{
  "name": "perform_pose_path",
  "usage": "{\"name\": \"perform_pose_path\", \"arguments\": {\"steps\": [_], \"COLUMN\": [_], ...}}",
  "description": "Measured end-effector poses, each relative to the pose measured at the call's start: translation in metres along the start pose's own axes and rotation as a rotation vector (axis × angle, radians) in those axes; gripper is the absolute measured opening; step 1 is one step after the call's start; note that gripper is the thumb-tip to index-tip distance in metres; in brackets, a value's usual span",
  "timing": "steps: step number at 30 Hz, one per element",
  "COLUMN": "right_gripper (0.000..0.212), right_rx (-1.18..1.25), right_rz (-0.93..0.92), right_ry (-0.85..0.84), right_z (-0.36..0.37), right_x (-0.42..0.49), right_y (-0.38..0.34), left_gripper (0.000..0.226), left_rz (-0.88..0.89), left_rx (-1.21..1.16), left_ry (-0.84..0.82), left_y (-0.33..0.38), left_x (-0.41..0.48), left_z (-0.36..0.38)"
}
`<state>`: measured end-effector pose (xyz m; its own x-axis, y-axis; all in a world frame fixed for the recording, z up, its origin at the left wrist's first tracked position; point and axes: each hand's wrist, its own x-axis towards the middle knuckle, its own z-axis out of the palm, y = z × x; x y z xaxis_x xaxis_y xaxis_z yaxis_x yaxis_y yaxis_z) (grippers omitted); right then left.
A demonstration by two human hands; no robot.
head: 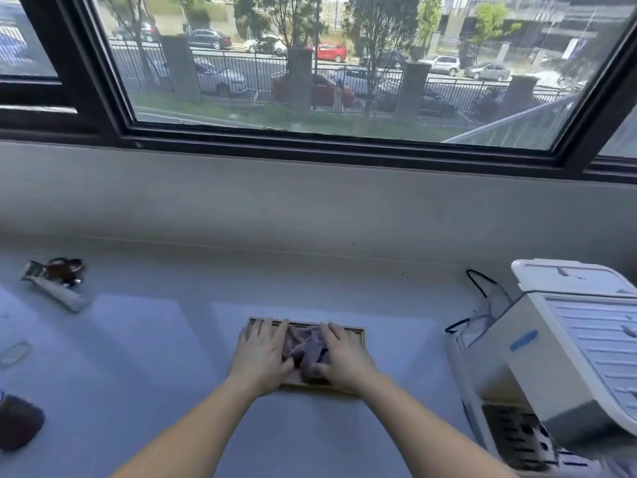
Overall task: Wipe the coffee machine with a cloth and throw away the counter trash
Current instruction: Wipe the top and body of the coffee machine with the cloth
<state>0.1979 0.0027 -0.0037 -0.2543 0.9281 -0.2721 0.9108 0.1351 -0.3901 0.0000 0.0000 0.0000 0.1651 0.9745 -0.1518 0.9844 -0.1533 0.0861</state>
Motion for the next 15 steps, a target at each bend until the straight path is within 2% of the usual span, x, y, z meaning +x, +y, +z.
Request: {"name": "perform_pose_path", "arguments": {"steps": [3,8,12,15], "right_gripper": [0.101,0.097,0.077,0.05], "right_rx": [0.011,-0.026,-0.072,-0.058], "right_rz": [0.014,0.046,0.038,0.064], "right_ry": [-0.019,-0.051,-0.015,-0.006], "right_z": [0.007,0.016,0.02,0.02], "right_x": [0.007,0.016,0.025,0.032], "right_y": [0.001,0.005,0.001,-0.002], "left_gripper": [0.08,0.084,0.072,0.053], "left_rz": [0.057,0.113,0.153,0.156], "left_rx": [-0.023,-0.103,-0.114,-0.155], "left_ry": [-0.082,-0.203,-0.191,-0.156], "left_y": [-0.002,-0.001,0.0,-0.001], "left_x": [0.01,0.026,0.034,0.035], "left_z": [0.011,0.025,0.033,0.037]}}
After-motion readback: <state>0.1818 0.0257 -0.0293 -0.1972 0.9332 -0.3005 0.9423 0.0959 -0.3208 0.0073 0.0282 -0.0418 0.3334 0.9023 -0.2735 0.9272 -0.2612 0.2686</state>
